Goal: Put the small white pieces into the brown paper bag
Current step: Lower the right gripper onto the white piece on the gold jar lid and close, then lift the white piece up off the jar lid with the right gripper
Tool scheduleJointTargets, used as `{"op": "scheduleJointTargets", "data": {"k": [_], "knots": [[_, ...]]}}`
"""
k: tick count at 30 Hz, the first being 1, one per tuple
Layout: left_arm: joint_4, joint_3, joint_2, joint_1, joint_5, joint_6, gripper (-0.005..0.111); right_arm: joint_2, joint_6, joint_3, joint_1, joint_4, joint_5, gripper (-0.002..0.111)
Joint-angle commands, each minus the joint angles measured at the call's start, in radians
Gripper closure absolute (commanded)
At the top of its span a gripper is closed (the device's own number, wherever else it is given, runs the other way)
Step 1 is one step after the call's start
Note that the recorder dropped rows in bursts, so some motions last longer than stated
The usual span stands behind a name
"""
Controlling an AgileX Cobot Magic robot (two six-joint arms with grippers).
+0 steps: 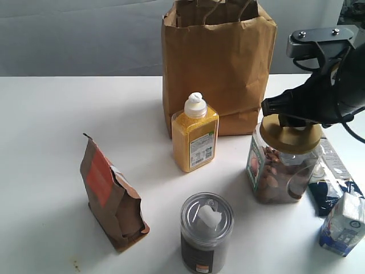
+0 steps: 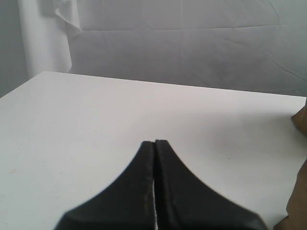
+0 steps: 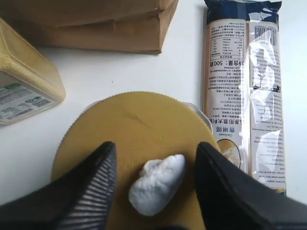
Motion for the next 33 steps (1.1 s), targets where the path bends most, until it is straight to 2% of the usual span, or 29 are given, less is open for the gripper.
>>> {"op": "scheduleJointTargets", "data": {"k": [1,3,7,12,20,25,33], "knots": [[-0.008,0.004,-0.003,-0.008,-0.006,-0.005,0.107,0.012,0.006,0.0,0.001,-0.008,0.006,0.08],[-0.008,0.004,-0.003,-0.008,-0.006,-0.005,0.107,0.012,0.006,0.0,0.001,-0.008,0.006,0.094],[-0.008,0.004,-0.003,-0.008,-0.006,-0.005,0.107,0.012,0.002,0.0,0.001,-0.008,0.008,0.108],[-0.008,0.004,-0.003,-0.008,-0.006,-0.005,0.107,-0.044,0.002,0.0,0.003,-0.005,-0.053,0.108],[-0.008,0.004,-0.003,-0.008,-0.006,-0.005,0.107,-0.159,0.026,0.0,0.008,-0.066,-0.341,0.108],[-0.008,0.004,-0.003,-0.008,-0.006,-0.005,0.107,-0.157,0.038,0.0,-0.038,-0.078,-0.511,0.108],[-0.008,0.004,-0.003,-0.008,-0.006,-0.005,0.107,-0.106,0.04,-0.022,-0.135,-0.081,-0.667,0.108]]}}
